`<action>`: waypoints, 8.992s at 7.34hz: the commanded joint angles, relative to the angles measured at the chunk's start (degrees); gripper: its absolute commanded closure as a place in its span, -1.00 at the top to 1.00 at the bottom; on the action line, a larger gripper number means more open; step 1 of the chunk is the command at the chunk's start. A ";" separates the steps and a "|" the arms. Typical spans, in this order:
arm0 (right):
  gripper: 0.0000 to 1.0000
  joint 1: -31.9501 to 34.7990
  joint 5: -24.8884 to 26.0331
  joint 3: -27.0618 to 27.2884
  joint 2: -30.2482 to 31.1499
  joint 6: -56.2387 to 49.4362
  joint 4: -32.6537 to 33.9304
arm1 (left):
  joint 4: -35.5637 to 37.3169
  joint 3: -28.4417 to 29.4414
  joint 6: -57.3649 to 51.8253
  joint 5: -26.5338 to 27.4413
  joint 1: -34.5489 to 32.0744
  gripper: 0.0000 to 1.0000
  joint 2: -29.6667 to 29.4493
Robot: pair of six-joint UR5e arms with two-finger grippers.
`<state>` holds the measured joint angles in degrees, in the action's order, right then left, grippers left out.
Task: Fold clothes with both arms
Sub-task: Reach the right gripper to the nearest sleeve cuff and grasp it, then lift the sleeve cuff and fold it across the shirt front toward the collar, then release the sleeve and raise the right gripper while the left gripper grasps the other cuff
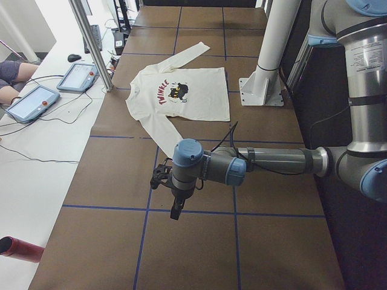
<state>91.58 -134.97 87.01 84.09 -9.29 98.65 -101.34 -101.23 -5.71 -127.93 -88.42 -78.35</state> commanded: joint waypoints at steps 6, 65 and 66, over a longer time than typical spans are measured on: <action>1.00 -7.61 -5.83 4.03 -0.45 19.13 -15.76 | -5.41 3.30 0.35 -0.92 0.26 0.99 -4.18; 1.00 -32.70 5.86 -4.22 -29.51 42.87 -9.88 | -33.05 0.95 91.49 29.93 50.54 -0.19 1.98; 1.00 -32.61 5.77 -4.04 -29.51 42.87 -9.88 | -33.05 1.03 91.49 29.93 50.54 -0.63 1.98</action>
<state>58.90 -129.13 82.81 54.58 33.58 88.77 -134.40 -100.21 85.70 -97.98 -37.89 -76.33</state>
